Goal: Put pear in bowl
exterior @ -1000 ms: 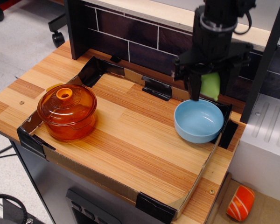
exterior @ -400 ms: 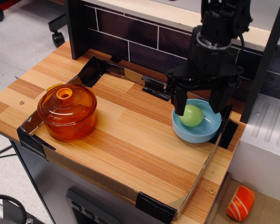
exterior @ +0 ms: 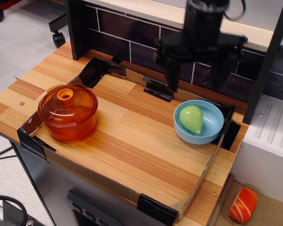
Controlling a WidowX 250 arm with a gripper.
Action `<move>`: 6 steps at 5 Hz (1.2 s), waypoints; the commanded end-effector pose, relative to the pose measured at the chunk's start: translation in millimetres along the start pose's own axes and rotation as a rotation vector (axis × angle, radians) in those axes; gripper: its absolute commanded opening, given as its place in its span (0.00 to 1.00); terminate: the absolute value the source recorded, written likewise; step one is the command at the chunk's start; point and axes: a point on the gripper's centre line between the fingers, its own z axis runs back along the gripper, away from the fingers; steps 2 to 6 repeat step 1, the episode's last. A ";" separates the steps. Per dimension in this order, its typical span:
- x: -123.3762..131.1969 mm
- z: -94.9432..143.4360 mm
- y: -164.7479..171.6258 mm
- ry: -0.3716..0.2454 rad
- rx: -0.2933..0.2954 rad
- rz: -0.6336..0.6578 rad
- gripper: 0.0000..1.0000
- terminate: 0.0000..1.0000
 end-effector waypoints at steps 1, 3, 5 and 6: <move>3.7 28.8 15.5 -0.009 -0.005 -0.017 1.00 1.00; 3.7 28.8 15.5 -0.009 -0.005 -0.017 1.00 1.00; 3.7 28.8 15.5 -0.009 -0.005 -0.017 1.00 1.00; 3.7 28.8 15.5 -0.009 -0.005 -0.017 1.00 1.00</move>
